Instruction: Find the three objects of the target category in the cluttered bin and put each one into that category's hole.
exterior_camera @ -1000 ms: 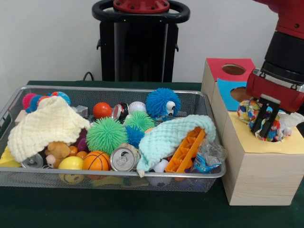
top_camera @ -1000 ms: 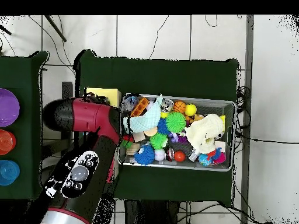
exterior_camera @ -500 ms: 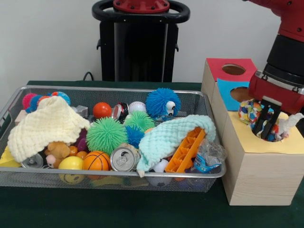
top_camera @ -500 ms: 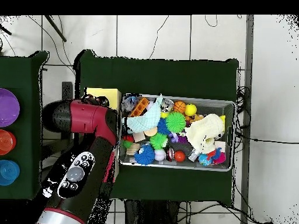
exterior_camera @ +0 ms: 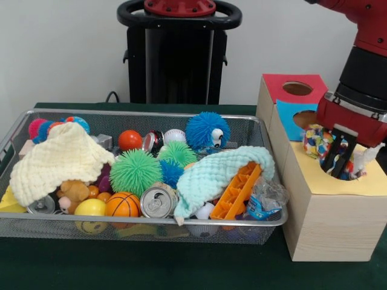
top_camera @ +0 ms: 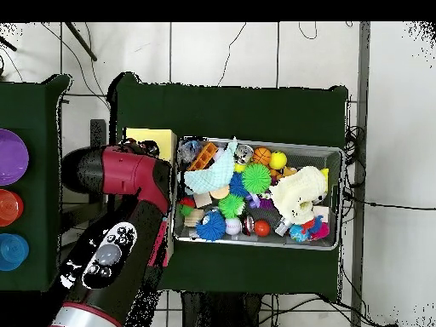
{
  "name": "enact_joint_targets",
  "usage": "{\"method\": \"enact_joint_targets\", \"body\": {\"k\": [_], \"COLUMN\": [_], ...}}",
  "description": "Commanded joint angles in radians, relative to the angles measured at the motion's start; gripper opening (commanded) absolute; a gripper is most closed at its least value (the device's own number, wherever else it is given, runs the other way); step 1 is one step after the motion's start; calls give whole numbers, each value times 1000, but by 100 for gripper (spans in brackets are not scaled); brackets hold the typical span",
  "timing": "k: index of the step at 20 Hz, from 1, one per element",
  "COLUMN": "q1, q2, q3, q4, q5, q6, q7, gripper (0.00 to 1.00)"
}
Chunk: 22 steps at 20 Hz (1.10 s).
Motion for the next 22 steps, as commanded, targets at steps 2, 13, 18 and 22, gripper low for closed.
{"method": "enact_joint_targets", "body": {"k": [2,13,18,22], "q1": [-11,-103,-116,-123], "q2": [66,180,249,251], "q3": [67,200,217,229], "q4": [40,26,-14,-7], "q5": [53,83,105,99], "q6": [-28,-268,-320,-346], "q7": [304,223,223,216], "gripper": [0,0,0,0]}}
